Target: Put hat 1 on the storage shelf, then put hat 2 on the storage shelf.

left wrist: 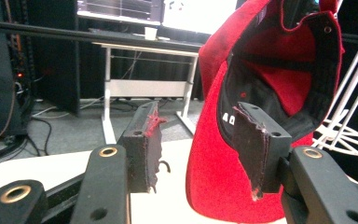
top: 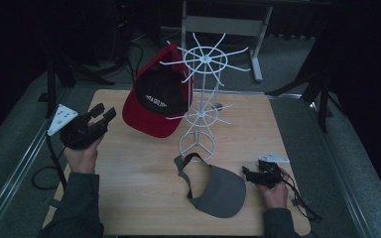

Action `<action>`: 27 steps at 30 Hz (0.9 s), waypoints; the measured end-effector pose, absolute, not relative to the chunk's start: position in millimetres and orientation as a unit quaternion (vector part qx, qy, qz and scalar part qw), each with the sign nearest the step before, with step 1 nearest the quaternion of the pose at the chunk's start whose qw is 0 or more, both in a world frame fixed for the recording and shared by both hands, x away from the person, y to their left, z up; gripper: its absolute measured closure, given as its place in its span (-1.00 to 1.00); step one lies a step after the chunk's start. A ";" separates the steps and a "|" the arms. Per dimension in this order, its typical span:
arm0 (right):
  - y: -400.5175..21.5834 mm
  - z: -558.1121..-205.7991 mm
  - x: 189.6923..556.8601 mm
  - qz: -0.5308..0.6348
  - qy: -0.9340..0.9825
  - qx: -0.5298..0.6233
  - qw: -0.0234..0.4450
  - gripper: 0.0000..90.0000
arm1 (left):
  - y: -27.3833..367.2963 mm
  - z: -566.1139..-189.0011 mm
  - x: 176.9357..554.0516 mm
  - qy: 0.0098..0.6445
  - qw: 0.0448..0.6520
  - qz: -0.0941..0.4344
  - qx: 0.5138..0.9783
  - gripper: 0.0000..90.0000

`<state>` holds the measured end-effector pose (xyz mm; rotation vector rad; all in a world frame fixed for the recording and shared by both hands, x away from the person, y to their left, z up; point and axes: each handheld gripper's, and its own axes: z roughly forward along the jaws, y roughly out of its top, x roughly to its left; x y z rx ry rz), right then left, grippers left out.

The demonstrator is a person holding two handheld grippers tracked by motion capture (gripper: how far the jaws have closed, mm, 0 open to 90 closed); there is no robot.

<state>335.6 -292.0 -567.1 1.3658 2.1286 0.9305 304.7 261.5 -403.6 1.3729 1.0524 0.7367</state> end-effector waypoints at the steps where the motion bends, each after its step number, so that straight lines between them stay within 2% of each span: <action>1: -292.0 -567.0 335.5 0.336 0.770 0.494 0.222 -0.45 | 262.3 -404.8 305.1 0.456 0.586 0.318 0.590 0.16; 10: -291.8 -567.1 335.5 0.337 0.770 0.495 0.221 -0.45 | 264.1 -423.0 309.3 0.489 0.570 0.302 0.588 0.15; 21: -289.0 -564.2 335.2 0.324 0.773 0.501 0.215 -0.44 | 263.9 -442.6 320.1 0.510 0.541 0.266 0.614 0.15; 22: -288.5 -563.4 335.4 0.321 0.775 0.502 0.213 -0.41 | 263.5 -443.6 320.9 0.509 0.540 0.263 0.616 0.15; 23: -288.0 -561.6 335.2 0.316 0.778 0.500 0.211 -0.29 | 263.0 -444.3 321.4 0.509 0.538 0.261 0.619 0.15; 27: -285.1 -554.1 332.1 0.318 0.783 0.497 0.197 0.36 | 261.5 -447.5 322.8 0.508 0.531 0.256 0.628 0.14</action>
